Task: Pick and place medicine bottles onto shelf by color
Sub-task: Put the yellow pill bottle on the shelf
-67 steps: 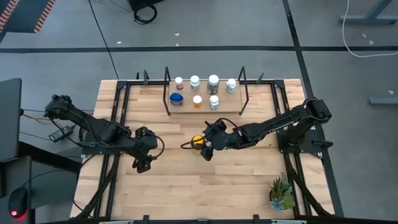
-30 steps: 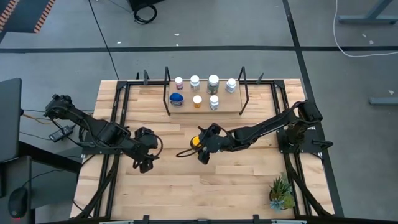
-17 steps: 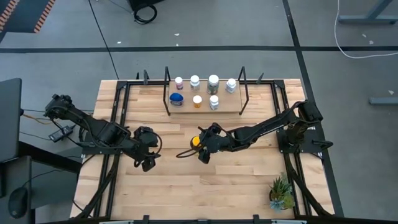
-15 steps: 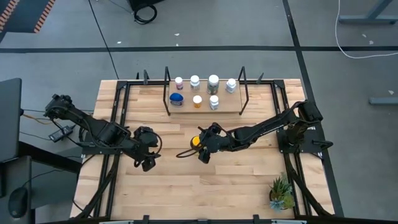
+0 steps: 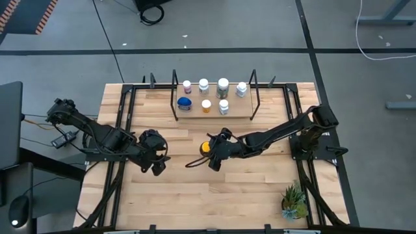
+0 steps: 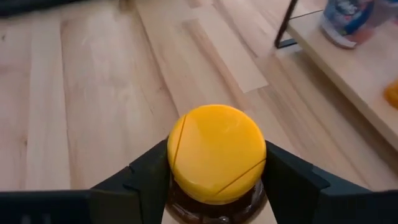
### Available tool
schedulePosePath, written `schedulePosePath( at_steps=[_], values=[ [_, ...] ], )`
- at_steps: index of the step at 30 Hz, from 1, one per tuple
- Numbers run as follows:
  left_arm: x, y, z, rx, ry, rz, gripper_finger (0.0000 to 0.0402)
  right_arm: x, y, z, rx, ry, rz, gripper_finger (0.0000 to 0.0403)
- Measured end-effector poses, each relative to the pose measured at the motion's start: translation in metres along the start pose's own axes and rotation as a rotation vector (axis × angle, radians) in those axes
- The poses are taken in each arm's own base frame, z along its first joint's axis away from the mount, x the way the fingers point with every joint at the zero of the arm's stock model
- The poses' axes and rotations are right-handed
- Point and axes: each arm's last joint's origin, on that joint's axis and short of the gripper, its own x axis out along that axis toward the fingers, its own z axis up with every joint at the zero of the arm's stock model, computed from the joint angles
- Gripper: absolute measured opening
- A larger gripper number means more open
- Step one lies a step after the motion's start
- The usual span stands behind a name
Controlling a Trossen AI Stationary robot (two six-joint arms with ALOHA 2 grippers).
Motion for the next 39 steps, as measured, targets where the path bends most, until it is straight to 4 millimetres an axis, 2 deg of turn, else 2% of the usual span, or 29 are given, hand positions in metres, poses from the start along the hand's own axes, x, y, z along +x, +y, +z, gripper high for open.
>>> schedulePosePath(
  at_steps=[6,11,14,18,26,32,39],
  values=[
    [0.000,0.000,0.000,0.002,0.001,-0.003,0.0231,-0.034,-0.016,0.016,0.116,-0.056,-0.114,0.0222],
    [0.000,-0.001,0.000,0.001,0.000,-0.003,0.0231,-0.069,-0.045,0.023,0.141,-0.064,-0.317,0.0228],
    [0.000,-0.001,0.000,0.001,0.000,-0.002,0.0231,-0.081,-0.067,0.025,0.190,-0.033,-0.403,0.0228],
    [0.000,0.000,0.000,0.001,-0.004,0.000,0.0231,-0.085,-0.088,0.029,0.255,-0.024,-0.468,0.0229],
    [0.000,-0.001,0.000,-0.005,-0.007,-0.005,0.0231,-0.080,-0.116,0.034,0.338,-0.031,-0.588,0.0231],
    [0.000,-0.001,0.000,-0.028,-0.008,-0.006,0.0231,-0.081,-0.133,0.030,0.430,-0.034,-0.705,0.0232],
    [0.000,-0.001,0.000,-0.027,-0.008,-0.006,0.0231,-0.079,-0.146,0.032,0.489,-0.054,-0.755,0.0232]
  ],
)
